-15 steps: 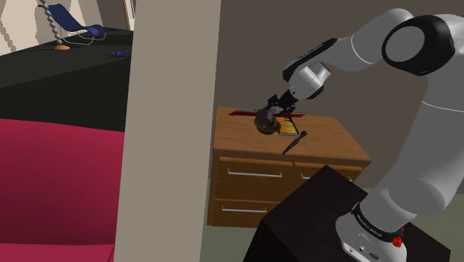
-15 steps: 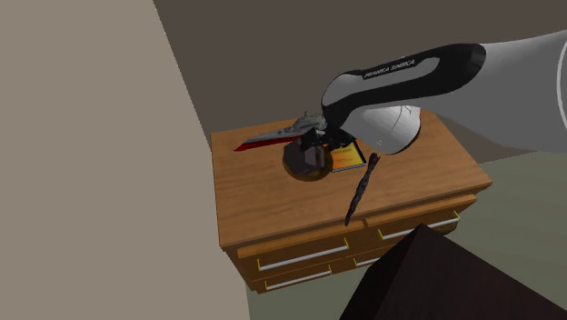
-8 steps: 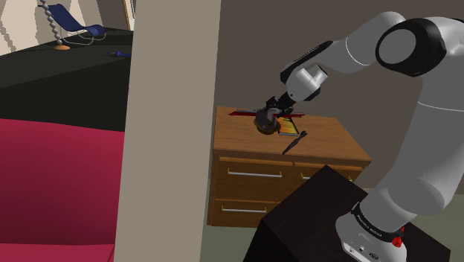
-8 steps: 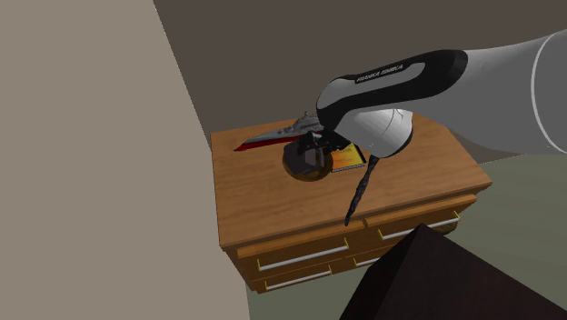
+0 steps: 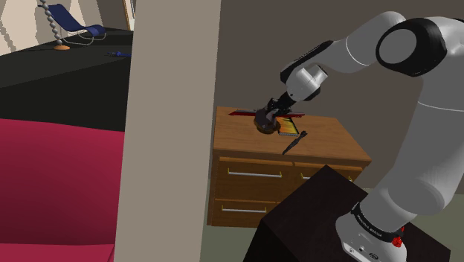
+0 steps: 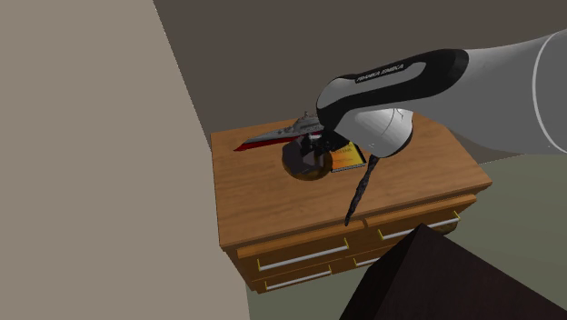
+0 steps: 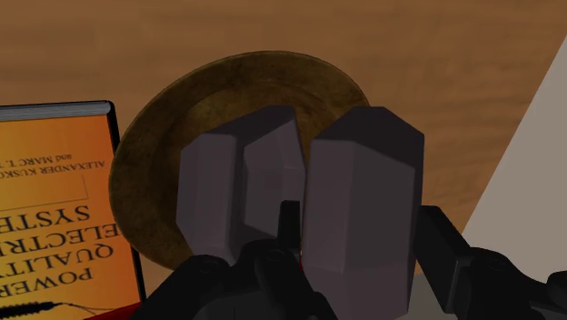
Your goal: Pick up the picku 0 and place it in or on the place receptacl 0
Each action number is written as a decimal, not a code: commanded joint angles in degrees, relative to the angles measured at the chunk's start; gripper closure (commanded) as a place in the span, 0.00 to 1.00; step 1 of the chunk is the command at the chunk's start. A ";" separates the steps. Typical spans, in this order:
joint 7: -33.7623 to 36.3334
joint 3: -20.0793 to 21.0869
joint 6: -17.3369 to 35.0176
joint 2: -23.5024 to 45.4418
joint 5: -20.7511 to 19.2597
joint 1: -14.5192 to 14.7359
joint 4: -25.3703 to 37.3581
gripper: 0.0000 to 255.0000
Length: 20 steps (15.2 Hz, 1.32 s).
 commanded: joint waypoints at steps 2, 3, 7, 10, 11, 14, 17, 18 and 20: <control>0.03 -0.05 0.00 0.05 -0.05 -0.02 -0.09 1.00; 0.00 -0.05 -0.01 0.07 -0.03 -0.04 -0.08 1.00; 2.77 -1.06 -0.88 -1.75 -2.95 0.72 -0.34 1.00; 5.46 -2.03 -1.82 -3.58 -5.85 1.39 -0.56 1.00; 6.34 -2.34 -2.15 -4.19 -6.81 1.60 -0.60 1.00; 8.97 -3.20 -3.19 -5.95 -9.68 2.17 -0.65 1.00; 11.54 -3.95 -4.31 -7.66 -12.49 2.65 -0.56 1.00; 12.38 -4.18 -4.70 -8.21 -13.41 2.79 -0.50 1.00; 14.03 -4.61 -5.51 -9.29 -15.21 3.04 -0.33 1.00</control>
